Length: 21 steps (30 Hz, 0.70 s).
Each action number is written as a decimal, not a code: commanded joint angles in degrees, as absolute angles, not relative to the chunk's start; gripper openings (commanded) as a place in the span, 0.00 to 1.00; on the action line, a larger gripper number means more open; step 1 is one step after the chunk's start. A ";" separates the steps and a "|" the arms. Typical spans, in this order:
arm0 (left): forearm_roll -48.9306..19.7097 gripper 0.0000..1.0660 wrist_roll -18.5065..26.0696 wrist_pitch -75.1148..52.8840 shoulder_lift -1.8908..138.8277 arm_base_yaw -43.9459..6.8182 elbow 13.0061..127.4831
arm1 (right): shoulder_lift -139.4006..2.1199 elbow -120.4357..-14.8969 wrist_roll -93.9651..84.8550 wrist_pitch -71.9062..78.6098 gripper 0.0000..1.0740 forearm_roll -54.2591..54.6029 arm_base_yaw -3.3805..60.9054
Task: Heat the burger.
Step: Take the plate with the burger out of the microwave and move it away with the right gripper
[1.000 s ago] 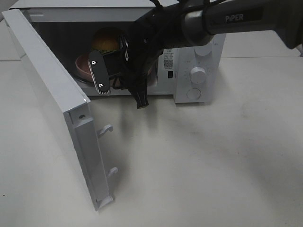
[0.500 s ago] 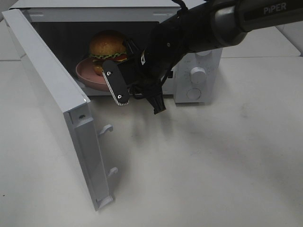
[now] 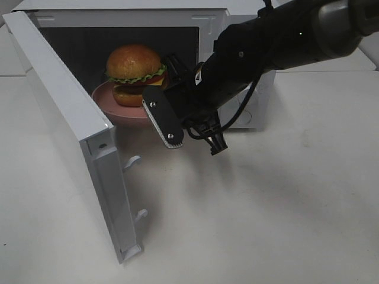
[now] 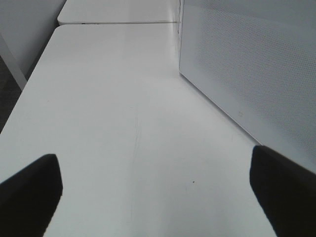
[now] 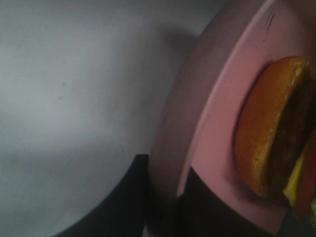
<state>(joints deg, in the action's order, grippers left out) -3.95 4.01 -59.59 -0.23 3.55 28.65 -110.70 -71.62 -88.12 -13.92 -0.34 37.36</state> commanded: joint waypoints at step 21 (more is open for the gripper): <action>-3.78 0.92 4.01 -59.53 -1.43 3.55 28.53 | -97.06 -57.35 -89.09 -6.47 0.00 0.63 36.73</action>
